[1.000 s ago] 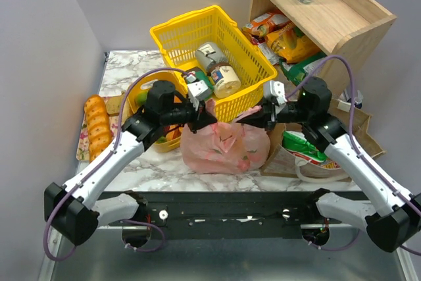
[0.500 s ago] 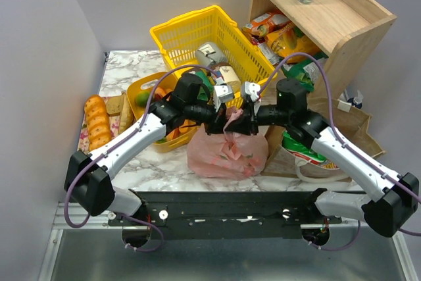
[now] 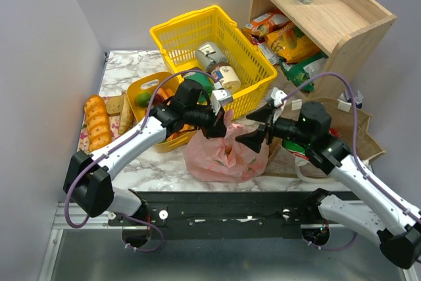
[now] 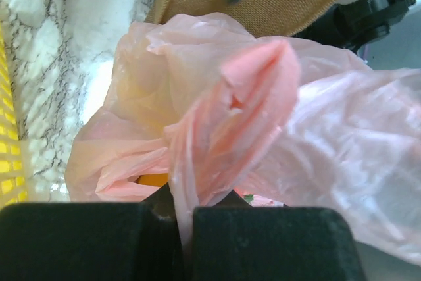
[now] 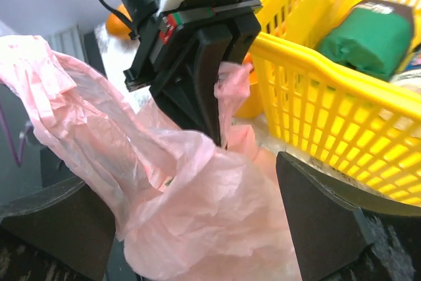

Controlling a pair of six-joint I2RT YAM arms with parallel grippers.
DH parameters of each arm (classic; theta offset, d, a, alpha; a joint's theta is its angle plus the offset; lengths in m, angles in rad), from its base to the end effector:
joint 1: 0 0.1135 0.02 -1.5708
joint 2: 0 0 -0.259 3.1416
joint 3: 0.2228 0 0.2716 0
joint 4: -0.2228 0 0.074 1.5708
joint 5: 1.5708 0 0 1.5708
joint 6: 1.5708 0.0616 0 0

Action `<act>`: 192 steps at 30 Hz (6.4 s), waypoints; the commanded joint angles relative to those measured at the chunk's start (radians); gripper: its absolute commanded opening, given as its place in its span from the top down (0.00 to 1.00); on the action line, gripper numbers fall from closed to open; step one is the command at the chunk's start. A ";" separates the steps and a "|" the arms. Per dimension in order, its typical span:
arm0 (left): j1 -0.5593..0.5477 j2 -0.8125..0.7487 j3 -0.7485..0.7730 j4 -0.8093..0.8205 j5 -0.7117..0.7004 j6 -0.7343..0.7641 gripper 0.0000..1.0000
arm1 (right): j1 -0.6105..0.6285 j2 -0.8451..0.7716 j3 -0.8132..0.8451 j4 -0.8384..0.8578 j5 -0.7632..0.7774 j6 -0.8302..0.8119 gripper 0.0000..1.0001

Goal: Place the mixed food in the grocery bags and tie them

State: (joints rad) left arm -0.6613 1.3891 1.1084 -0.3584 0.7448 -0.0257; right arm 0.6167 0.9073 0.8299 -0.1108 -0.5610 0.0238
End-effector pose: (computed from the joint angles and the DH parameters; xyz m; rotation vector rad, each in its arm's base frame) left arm 0.2428 -0.2418 0.2814 1.1110 1.9782 -1.1958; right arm 0.1876 0.1731 0.3333 -0.9254 1.5777 0.9500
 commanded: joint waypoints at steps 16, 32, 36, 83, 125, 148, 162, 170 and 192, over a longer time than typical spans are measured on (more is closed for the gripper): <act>0.088 -0.038 -0.051 0.127 0.013 -0.206 1.00 | 0.362 -0.180 -0.314 0.522 0.622 -0.001 0.04; 0.092 -0.061 -0.076 0.150 0.047 -0.221 1.00 | 0.572 0.119 -0.256 0.672 1.066 -0.130 0.07; 0.092 -0.065 -0.078 0.148 0.056 -0.217 1.00 | 0.569 0.134 -0.258 0.668 1.095 -0.124 0.08; 0.106 -0.262 -0.085 -0.159 0.142 0.107 0.17 | 0.413 0.166 -0.060 0.171 0.708 -0.134 0.99; 0.106 -0.222 -0.122 0.027 0.114 0.029 1.00 | 0.272 -0.039 0.006 0.045 0.334 -0.063 0.24; 0.080 -0.262 -0.162 0.072 0.197 0.030 1.00 | 0.078 0.320 0.120 0.479 -0.123 0.422 0.33; 0.072 -0.269 -0.162 0.068 0.191 0.036 1.00 | 0.078 0.331 0.098 0.485 -0.096 0.416 0.94; 0.072 -0.292 -0.167 0.061 0.146 0.041 1.00 | 0.078 0.243 0.060 0.395 0.061 0.357 0.99; 0.071 -0.367 -0.081 0.125 0.067 -0.050 0.16 | 0.078 0.186 0.026 0.362 0.095 0.326 0.99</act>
State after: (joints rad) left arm -0.5865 1.0618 0.9661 -0.2508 0.8742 -0.0681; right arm 0.6987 1.1088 0.8700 0.2752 -0.4862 0.3721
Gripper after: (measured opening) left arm 0.823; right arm 0.014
